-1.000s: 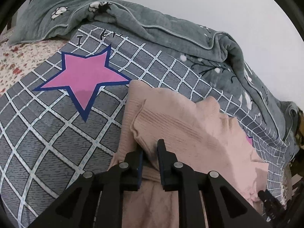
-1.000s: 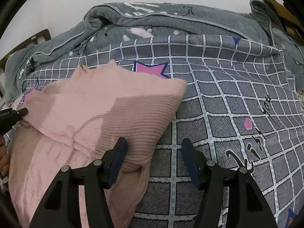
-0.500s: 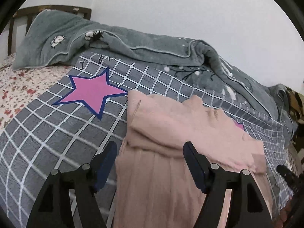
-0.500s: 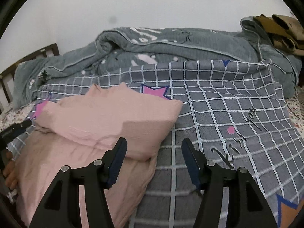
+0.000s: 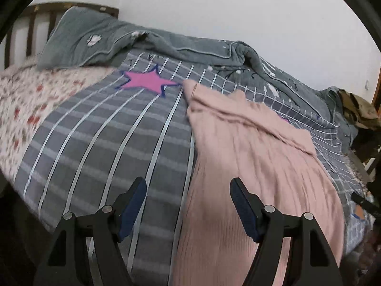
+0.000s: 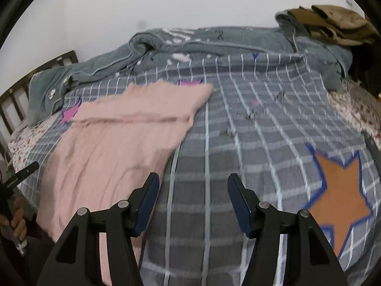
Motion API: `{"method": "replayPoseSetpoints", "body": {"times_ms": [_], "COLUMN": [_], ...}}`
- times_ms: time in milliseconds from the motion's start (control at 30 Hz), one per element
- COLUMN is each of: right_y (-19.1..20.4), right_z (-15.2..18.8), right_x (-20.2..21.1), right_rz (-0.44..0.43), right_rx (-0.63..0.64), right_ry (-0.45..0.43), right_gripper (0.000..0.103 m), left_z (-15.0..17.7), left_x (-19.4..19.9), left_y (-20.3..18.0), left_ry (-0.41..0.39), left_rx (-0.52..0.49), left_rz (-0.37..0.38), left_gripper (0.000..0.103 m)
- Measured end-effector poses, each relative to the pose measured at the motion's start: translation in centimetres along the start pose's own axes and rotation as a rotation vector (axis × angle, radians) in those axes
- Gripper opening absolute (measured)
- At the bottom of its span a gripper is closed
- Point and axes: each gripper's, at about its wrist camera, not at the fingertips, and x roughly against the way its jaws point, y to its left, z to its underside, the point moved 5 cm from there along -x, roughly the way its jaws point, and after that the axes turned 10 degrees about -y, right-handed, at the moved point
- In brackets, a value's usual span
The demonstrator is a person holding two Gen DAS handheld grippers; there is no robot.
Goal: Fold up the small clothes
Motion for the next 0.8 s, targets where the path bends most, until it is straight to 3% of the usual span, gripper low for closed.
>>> {"method": "replayPoseSetpoints", "body": {"times_ms": [167,300,567,767,800], "right_y": [2.2,4.1,6.2,6.7,6.8], "right_z": [3.1,4.8,6.8,7.9,8.1], "right_x": [1.8,3.1,3.4,2.5,2.4], "right_rz": [-0.046,-0.068,-0.120,-0.117,-0.120], "right_rx": [0.009,0.051,0.064,0.062,0.058], "right_ry": [0.028,0.025,0.053,0.071,0.074], "right_gripper": [0.057,0.056,0.053,0.053,0.049], "left_z": [2.9,4.7,4.9,5.4,5.5], "left_x": [1.9,2.7,3.0,1.8,1.7], "left_y": [0.4,0.7,-0.1,-0.1,-0.1], "left_ry": [0.055,0.075,0.043,0.084,0.087], "left_rx": [0.054,0.082,0.026,0.017,0.017], "left_rz": [0.056,0.057,0.041,0.010,0.008], "left_gripper": [0.071,0.069,0.068,0.056,0.051]}}
